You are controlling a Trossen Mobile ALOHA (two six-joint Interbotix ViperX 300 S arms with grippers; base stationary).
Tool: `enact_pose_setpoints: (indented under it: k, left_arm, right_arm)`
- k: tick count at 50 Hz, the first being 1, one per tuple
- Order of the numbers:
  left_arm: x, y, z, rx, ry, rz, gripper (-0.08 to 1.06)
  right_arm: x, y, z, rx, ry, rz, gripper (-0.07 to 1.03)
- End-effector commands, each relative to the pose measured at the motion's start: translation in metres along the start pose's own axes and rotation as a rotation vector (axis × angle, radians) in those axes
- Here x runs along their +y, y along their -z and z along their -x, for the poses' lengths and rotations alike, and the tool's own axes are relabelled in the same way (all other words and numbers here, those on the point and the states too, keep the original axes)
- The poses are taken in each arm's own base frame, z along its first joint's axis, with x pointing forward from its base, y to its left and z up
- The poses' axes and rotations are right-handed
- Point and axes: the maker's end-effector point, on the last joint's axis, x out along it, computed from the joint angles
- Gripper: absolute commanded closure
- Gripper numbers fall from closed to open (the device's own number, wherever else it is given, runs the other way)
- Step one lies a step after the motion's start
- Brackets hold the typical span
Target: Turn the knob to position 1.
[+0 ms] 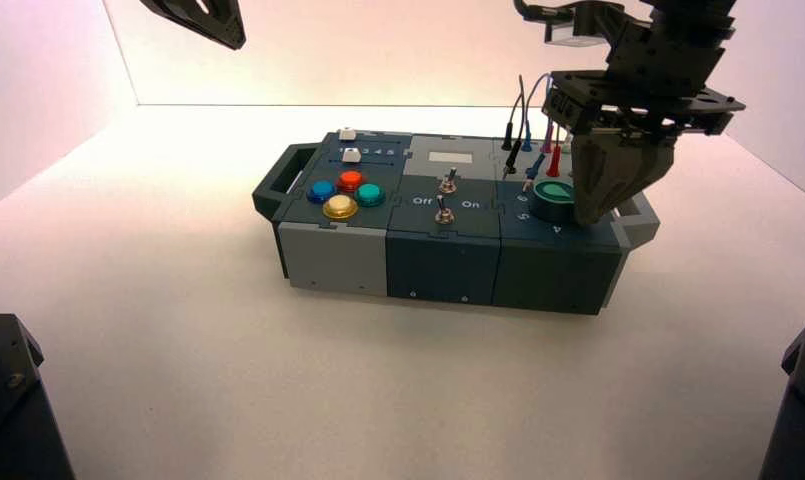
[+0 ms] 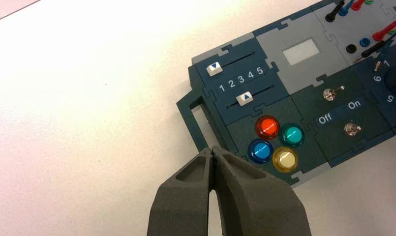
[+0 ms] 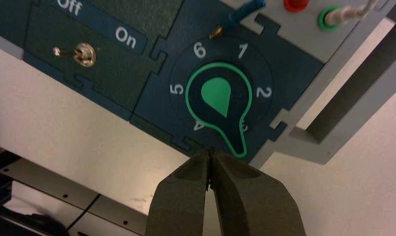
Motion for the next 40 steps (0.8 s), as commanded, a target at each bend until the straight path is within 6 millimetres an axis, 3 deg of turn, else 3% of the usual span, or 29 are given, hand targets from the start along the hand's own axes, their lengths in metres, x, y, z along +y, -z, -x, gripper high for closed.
enact_pose_setpoints:
  k: [1,40]
  left_arm:
    - [0.000,-0.014,0.006,-0.038,-0.003,-0.012,1.01]
    - [-0.004,-0.012,0.008,0.004,0.016,-0.015,1.01]
  right_arm:
    - [0.001,-0.005,0.006,-0.030,-0.009,-0.012,0.99]
    - [-0.009,-0.012,0.015,-0.024,0.009,-0.035,0.99]
